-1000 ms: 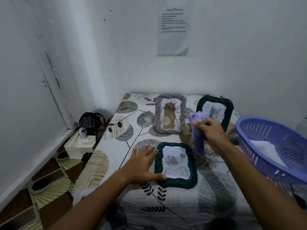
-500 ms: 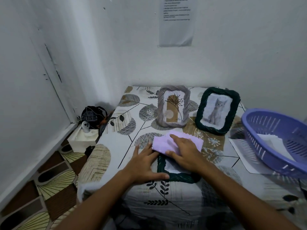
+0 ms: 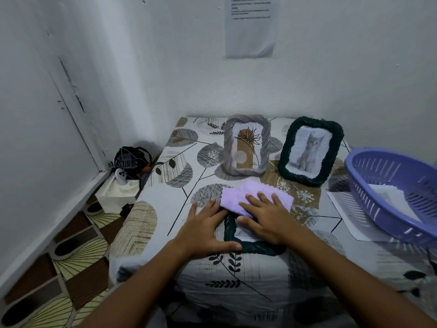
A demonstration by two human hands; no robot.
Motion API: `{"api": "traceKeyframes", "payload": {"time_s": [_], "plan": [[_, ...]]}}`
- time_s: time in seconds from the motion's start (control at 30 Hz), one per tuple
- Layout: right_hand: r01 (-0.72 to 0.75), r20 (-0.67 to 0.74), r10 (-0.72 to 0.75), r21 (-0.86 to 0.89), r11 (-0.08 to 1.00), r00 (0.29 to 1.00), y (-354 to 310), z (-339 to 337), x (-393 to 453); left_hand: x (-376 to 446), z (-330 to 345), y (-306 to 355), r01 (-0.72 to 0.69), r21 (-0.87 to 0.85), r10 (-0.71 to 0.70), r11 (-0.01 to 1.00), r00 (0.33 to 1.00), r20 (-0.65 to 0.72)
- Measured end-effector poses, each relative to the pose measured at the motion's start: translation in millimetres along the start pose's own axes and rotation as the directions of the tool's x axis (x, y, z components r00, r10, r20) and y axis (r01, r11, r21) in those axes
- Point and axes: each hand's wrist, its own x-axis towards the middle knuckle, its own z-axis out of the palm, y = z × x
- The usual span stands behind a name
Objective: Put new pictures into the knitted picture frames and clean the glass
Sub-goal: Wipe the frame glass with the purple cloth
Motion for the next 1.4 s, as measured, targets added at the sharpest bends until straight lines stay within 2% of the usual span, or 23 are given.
{"api": "traceKeyframes", "payload": {"time_s": [0.2,0.33,0.43,0.5,0.63,0.73,0.8,0.9,1.03,1.1,1.23,1.4], "plan": [[-0.096,-0.066,0.087,-0.145,0.985,0.994,-1.3,-10.9,1.9,1.3,2.6,-2.8,0.028,0.041,-0.029,0.999,0.999,0.026],[-0.112,-0.12,0.098,-0.119,0.987,0.988,-13.0,-10.3,11.1,1.3,2.2,-2.3,0.02,0.035,-0.021,0.999,1.0,0.019],[-0.016,-0.047,0.013,-0.067,0.998,0.999,-11.7,-10.1,10.6,0.6,1.4,-1.4,0.018,0.024,-0.018,1.0,1.0,0.019],[-0.008,0.04,0.009,-0.033,0.999,0.999,-7.8,-7.9,8.8,0.6,1.0,-1.3,0.024,0.025,-0.024,0.999,0.999,0.025],[-0.152,0.061,0.154,-0.035,0.988,0.986,-0.7,-4.0,8.6,1.4,1.7,-2.2,0.032,0.025,-0.033,0.999,0.999,0.03],[-0.237,0.13,0.238,-0.02,0.971,0.963,-0.6,-11.2,13.7,1.5,1.6,-2.3,0.03,0.022,-0.031,0.999,0.999,0.031],[-0.215,0.14,0.214,-0.003,0.977,0.967,6.3,-22.7,15.2,1.3,1.3,-1.8,0.028,0.024,-0.029,0.999,0.999,0.03],[-0.088,0.067,0.085,0.039,0.995,0.994,31.6,-36.0,11.3,1.4,2.0,-2.7,0.031,0.011,-0.031,0.999,0.999,0.025],[0.059,0.091,-0.063,0.054,0.997,0.994,56.6,-23.9,-1.3,1.7,3.0,-3.0,0.03,0.018,-0.03,0.999,0.999,0.017],[0.079,0.091,-0.083,0.041,0.996,0.992,59.7,-16.0,-3.5,2.2,2.7,-2.7,0.028,0.016,-0.028,0.999,0.999,0.015],[-0.017,0.07,0.015,0.027,0.999,0.997,45.3,-11.3,-2.3,2.5,2.8,-3.1,0.028,0.008,-0.028,1.0,1.0,0.009],[-0.263,0.006,0.263,0.064,0.963,0.965,7.5,-1.9,-0.1,2.4,4.0,-3.2,0.029,0.012,-0.029,0.999,1.0,0.003]]}}
